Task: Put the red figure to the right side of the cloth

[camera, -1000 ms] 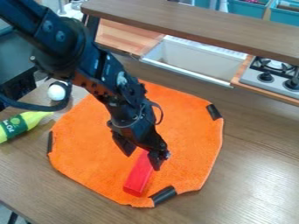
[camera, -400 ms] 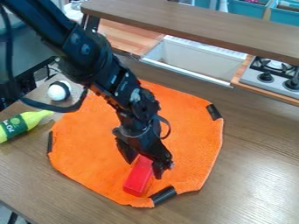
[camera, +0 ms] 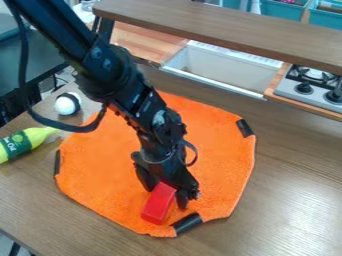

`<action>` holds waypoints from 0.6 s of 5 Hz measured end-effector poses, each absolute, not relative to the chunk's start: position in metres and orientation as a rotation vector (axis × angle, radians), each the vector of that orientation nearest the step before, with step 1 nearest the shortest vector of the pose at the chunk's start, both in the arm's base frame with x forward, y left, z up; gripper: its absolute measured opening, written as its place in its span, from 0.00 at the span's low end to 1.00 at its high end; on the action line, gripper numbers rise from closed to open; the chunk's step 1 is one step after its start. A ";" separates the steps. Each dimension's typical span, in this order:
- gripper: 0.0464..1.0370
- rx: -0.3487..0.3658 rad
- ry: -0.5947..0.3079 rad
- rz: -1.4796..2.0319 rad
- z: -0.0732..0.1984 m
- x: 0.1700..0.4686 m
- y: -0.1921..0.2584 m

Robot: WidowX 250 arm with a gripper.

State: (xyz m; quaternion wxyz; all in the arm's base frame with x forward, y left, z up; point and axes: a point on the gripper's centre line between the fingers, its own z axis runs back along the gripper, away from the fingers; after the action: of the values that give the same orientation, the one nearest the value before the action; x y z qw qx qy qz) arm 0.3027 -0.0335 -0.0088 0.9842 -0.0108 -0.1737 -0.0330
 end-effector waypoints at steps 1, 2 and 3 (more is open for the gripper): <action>0.63 -0.023 -0.358 -0.080 -0.008 0.304 -0.036; 0.51 -0.029 -0.356 -0.091 -0.007 0.304 -0.040; 0.51 -0.061 -0.364 -0.079 0.003 0.303 -0.044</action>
State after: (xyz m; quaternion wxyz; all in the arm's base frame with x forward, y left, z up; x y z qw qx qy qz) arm 0.3032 -0.0440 0.0030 0.9823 -0.0301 -0.1808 -0.0391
